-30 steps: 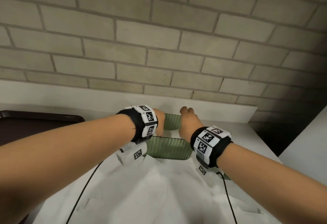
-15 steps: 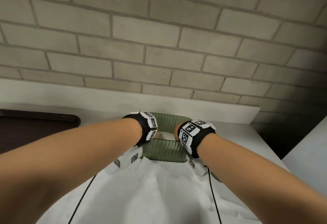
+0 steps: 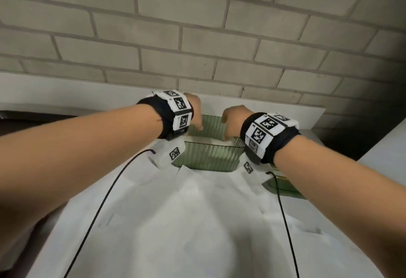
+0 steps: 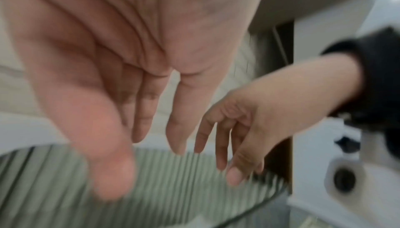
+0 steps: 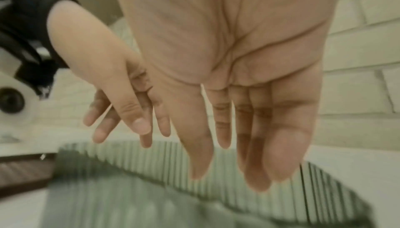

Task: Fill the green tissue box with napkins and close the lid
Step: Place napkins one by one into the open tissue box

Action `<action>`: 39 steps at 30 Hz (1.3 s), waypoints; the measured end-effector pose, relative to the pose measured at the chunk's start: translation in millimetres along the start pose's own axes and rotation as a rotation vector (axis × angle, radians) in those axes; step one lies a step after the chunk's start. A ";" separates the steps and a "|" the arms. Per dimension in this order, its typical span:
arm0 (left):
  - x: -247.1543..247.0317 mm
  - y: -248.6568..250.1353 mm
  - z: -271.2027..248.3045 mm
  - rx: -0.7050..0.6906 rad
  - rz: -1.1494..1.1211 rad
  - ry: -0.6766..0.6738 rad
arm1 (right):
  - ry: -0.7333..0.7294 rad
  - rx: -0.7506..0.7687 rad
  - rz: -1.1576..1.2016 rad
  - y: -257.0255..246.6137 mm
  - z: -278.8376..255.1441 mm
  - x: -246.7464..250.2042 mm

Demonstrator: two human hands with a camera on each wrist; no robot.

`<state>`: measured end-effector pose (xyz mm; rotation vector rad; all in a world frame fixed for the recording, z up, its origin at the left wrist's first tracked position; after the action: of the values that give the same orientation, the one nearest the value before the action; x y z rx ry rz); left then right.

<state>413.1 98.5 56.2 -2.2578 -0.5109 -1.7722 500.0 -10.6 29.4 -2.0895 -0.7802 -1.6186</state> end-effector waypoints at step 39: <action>-110.5 -33.9 -86.7 -0.618 0.289 -0.049 | -0.077 0.541 0.199 -4.1 -102.3 -42.7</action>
<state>299.1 81.6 -30.8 -2.5830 0.4053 -1.9004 412.8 -77.7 14.9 -1.7758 -0.8842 -1.0760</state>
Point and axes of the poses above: each hand's wrist, its own z-axis towards the middle knuckle, its own x-axis out of the back of the hand, y = z × x, the point moved 1 cm from there along z, towards the middle knuckle, and after that the axes turned 9 degrees about z, right-handed, at the moved point
